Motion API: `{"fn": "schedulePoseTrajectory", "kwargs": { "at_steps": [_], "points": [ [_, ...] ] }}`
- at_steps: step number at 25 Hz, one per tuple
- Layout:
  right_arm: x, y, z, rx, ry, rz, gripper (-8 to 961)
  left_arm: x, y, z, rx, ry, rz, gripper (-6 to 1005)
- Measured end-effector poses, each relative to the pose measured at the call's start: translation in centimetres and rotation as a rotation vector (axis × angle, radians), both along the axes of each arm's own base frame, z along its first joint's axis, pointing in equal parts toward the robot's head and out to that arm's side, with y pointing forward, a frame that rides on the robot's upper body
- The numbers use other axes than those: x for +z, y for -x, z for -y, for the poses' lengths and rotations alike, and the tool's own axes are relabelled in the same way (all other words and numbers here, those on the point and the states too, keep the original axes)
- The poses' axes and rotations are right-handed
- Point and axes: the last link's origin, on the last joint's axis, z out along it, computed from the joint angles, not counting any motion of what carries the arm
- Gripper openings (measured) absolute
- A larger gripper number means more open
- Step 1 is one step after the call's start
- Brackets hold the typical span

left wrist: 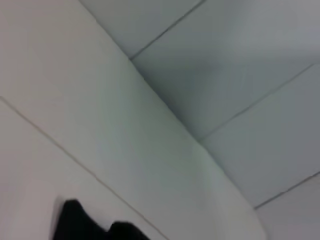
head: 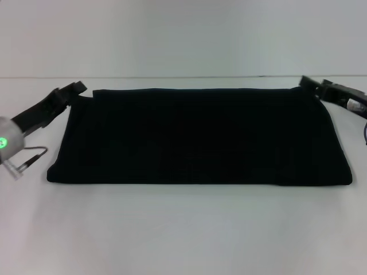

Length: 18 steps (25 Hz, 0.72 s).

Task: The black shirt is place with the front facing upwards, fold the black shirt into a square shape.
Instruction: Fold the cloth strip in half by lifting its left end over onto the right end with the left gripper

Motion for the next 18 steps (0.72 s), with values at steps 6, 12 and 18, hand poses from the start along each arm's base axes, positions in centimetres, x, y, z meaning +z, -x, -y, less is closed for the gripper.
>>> {"fn": "schedulePoseTrajectory", "kwargs": {
  "at_steps": [6,12,18],
  "points": [
    [-1.2,1.8,5.0,0.473,0.14,0.132,689,2.6,2.7,4.2,0.007,0.109,0.143,565],
    [-3.4,2.3,7.7,0.629,0.205,0.187,828,3.8,5.2,8.2,0.091,0.187,0.224,707],
    [-6.0,2.2,9.0,0.691,0.263,0.247,931,3.1,6.4,10.1,0.18,0.285,0.244,836]
  ]
}}
